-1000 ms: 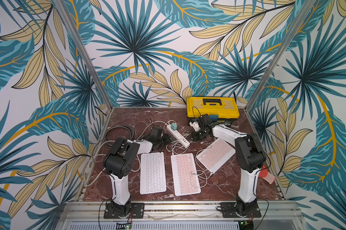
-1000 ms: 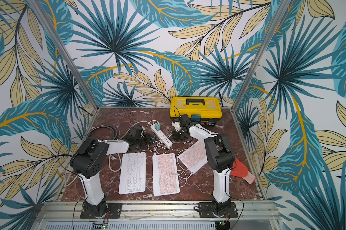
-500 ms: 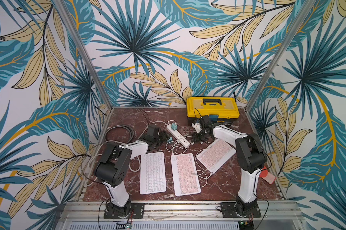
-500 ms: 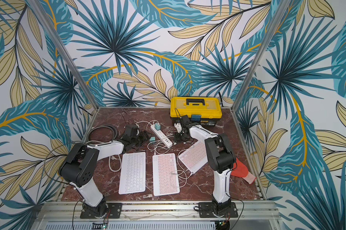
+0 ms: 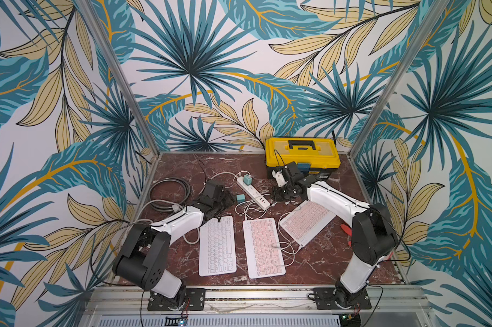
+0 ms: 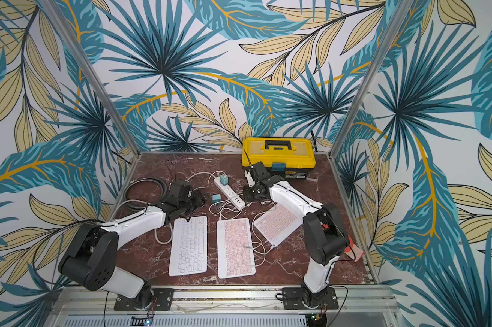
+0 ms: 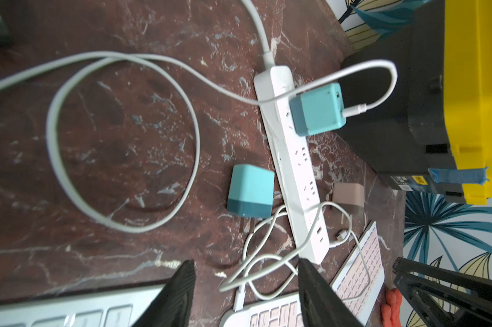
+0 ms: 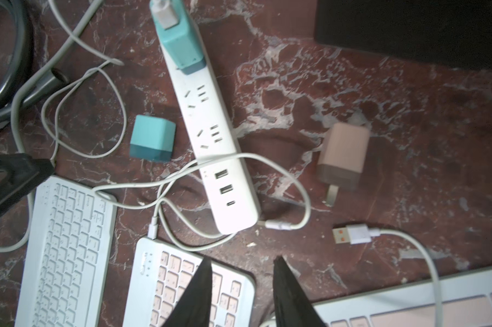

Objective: Unplug the wireless keyboard
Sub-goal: Place the plug at the center of the board, then remove the power cord from the keyboard.

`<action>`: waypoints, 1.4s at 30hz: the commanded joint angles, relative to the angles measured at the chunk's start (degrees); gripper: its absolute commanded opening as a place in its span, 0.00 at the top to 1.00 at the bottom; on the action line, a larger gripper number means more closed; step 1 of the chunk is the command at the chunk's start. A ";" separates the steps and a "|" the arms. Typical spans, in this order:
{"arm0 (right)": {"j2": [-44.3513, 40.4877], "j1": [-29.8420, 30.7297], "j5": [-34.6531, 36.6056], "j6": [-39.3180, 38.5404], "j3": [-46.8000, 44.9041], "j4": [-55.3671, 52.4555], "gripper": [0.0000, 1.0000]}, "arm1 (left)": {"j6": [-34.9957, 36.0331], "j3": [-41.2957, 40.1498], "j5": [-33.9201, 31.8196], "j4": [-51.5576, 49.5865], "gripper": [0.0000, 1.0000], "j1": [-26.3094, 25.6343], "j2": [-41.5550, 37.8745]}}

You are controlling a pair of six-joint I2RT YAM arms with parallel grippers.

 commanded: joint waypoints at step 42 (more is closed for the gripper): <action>24.79 19.60 13.36 25.30 23.23 -17.60 0.67 | 9.84 -19.44 10.86 -1.34 0.45 -5.76 -18.46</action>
